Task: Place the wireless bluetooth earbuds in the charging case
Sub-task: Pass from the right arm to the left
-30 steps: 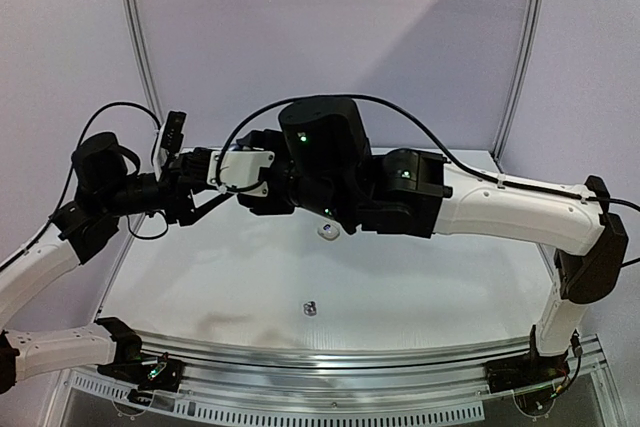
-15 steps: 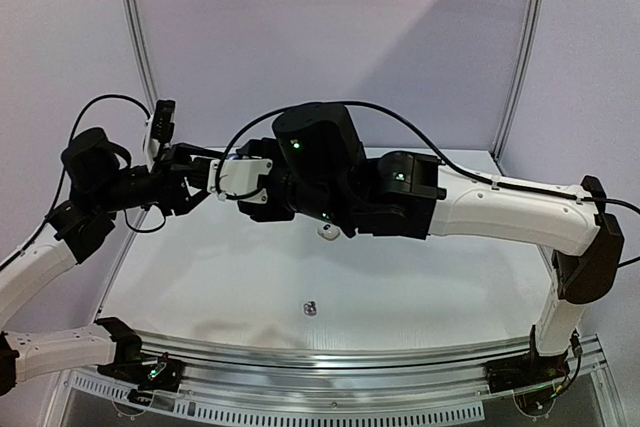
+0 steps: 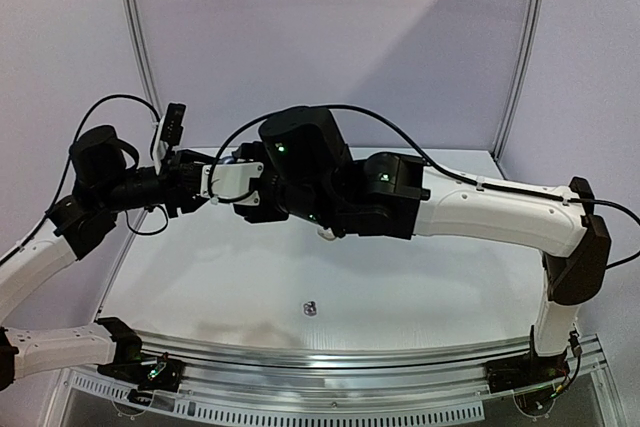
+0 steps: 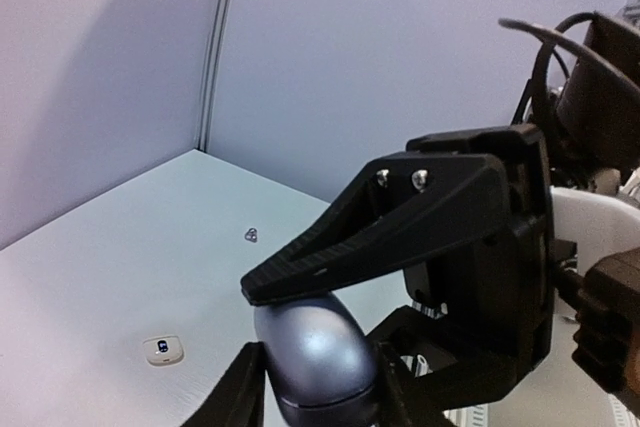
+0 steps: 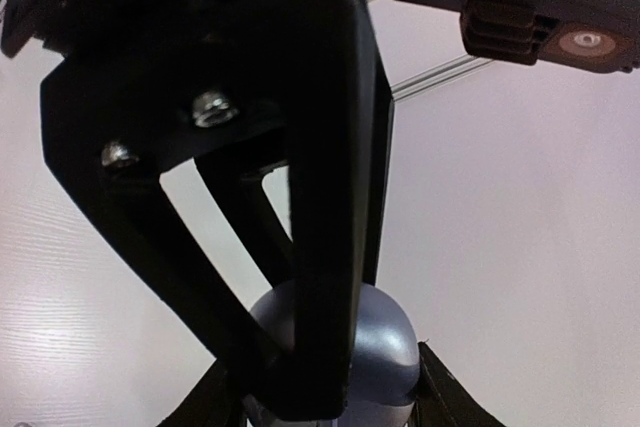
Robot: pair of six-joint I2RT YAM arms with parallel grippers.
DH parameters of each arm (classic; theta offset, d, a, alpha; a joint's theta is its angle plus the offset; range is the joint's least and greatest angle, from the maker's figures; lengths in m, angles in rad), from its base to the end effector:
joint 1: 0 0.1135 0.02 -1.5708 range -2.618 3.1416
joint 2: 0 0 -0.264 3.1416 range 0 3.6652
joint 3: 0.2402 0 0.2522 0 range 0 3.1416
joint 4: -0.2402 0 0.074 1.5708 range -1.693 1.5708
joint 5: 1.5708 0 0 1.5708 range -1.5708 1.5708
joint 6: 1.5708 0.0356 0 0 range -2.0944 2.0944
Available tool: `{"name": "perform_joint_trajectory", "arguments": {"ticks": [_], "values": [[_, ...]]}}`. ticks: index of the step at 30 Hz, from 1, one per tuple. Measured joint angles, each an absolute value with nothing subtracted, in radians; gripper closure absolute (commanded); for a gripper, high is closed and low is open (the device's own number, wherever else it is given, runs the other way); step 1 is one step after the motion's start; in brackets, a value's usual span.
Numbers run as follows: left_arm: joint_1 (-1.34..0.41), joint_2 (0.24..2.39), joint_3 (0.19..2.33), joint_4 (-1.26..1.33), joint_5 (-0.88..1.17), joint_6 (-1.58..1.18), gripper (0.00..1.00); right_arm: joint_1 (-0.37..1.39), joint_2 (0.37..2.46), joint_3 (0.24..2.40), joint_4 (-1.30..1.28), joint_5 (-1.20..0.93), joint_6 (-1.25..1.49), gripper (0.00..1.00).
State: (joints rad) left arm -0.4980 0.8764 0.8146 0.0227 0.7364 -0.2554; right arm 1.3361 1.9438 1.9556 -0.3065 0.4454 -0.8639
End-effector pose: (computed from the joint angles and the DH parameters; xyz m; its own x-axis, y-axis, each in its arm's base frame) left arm 0.1639 -0.1163 0.3572 -0.2716 -0.0654 -0.9602 0.9042 0.3243 -0.2778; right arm 0.1224 0.4458 0.3914 0.5506 -0.6479 -0.5263 -0.5591 0.1819 -0.8089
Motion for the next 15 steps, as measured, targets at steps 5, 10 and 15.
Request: {"name": "perform_joint_trajectory", "arguments": {"ticks": [5, 10, 15], "values": [[-0.502, 0.878, 0.826, -0.027, 0.697, -0.228, 1.00, 1.334, 1.961, 1.976, -0.326, 0.480, -0.884, 0.87], [-0.504, 0.876, 0.831, -0.055, 0.669, -0.210, 1.00, 1.334, 1.973, 1.986, -0.331, 0.492, -0.888, 0.46], [-0.504, 0.868, 0.829, -0.057, 0.685, -0.213, 1.00, 1.334, 1.974, 1.990, -0.326, 0.487, -0.841, 0.05]]}}
